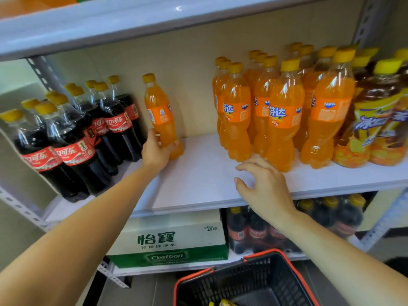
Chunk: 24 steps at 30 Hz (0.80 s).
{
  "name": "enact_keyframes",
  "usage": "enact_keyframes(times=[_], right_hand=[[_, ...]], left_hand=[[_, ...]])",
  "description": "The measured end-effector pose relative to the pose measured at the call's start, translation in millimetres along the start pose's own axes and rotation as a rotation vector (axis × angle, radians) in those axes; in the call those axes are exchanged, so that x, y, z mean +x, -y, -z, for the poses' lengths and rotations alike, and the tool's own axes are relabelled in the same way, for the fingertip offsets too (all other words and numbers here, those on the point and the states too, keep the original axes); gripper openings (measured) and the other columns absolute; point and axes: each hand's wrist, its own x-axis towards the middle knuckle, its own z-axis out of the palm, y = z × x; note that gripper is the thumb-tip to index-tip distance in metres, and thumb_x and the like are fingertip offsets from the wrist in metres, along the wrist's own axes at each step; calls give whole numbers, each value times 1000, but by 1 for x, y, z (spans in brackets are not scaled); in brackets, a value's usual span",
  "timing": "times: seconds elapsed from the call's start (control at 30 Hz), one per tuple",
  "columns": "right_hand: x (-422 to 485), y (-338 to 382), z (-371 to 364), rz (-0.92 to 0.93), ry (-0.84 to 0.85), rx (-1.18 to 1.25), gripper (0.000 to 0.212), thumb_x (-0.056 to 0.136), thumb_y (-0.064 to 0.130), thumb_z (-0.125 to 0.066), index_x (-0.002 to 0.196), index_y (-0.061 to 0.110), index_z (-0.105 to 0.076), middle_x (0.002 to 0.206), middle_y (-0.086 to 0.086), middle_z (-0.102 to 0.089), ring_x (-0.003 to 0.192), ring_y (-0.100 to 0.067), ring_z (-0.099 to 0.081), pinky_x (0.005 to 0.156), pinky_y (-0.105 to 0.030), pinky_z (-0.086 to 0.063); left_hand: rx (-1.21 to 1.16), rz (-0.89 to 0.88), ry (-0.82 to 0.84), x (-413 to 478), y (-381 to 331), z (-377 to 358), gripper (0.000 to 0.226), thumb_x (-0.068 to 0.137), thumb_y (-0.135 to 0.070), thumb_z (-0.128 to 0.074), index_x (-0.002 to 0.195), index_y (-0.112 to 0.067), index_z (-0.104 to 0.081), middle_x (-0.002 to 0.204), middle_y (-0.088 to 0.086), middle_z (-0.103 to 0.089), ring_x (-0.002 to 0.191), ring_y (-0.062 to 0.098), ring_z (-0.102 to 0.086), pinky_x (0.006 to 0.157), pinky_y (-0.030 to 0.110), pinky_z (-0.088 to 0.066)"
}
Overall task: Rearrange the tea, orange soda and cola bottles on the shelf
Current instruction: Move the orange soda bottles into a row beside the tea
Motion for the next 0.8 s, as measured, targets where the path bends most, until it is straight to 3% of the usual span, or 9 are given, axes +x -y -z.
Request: enact_keyframes(times=[0.1, 0.17, 0.23, 0.33, 0.4, 0.47, 0.57, 0.63, 0.8], right_hand=[[-2, 7, 12, -114, 43, 331, 17, 86, 8, -79, 102, 14, -76, 92, 1, -72, 85, -9, -65, 80, -24, -52], [-1, 12, 19, -163, 98, 517, 18, 86, 8, -79, 103, 13, -75, 82, 2, -70, 75, -2, -63, 75, -16, -50], [-1, 15, 23, -193, 128, 628, 22, 87, 10, -79, 109, 12, -74, 85, 1, -69, 78, -4, -64, 78, -18, -52], [-3, 21, 28, -250, 219, 779, 38, 86, 23, -77, 122, 17, -67, 107, -2, -71, 98, -15, -70, 85, -31, -59], [-4, 26, 31, -262, 328, 885, 50, 83, 37, -72, 130, 26, -60, 123, -1, -69, 111, -18, -69, 90, -34, -60], [-6, 32, 33, -258, 399, 983, 55, 84, 40, -68, 137, 34, -53, 130, 1, -67, 117, -17, -68, 95, -37, -59], [-10, 36, 38, -239, 408, 1067, 65, 84, 35, -68, 146, 26, -49, 134, -2, -66, 123, -19, -65, 99, -44, -56], [-13, 36, 43, -211, 387, 1091, 60, 85, 30, -69, 142, 24, -52, 131, -4, -69, 121, -21, -66, 95, -42, -58], [-19, 32, 54, -209, 378, 1112, 53, 88, 24, -68, 139, 20, -55, 127, -3, -71, 118, -22, -67, 88, -39, -59]], left_hand=[[-69, -28, 51, -27, -8, 10, 54, 82, -28, -85, 123, -22, -52, 111, -9, -63, 98, 19, -66, 76, 35, -58], [-135, -24, 124, -48, -16, 17, 53, 81, -24, -87, 122, -21, -54, 112, -8, -65, 96, 15, -68, 71, 35, -60], [-186, -29, 205, -69, -24, 24, 56, 79, -21, -89, 125, -17, -57, 116, 2, -66, 93, 11, -70, 69, 32, -60], [-208, -79, 296, -106, -41, 30, 59, 72, -25, -92, 122, -17, -60, 114, 5, -69, 87, 6, -68, 68, 21, -55], [-221, -85, 342, -131, -55, 34, 58, 68, -33, -90, 117, -21, -62, 110, -3, -71, 90, 10, -67, 72, 21, -53], [-248, -100, 398, -153, -67, 36, 54, 67, -32, -88, 115, -25, -62, 103, -15, -71, 89, 3, -66, 72, 17, -52], [-252, -110, 493, -179, -78, 38, 53, 68, -27, -88, 114, -25, -63, 99, -22, -70, 91, 5, -67, 77, 26, -58], [-245, -101, 547, -195, -80, 38, 50, 71, -29, -86, 116, -25, -63, 101, -21, -69, 94, 8, -68, 80, 28, -59], [-295, -28, 568, -221, -78, 35, 48, 78, -28, -78, 124, -23, -64, 110, -3, -72, 102, 23, -67, 91, 41, -55]])
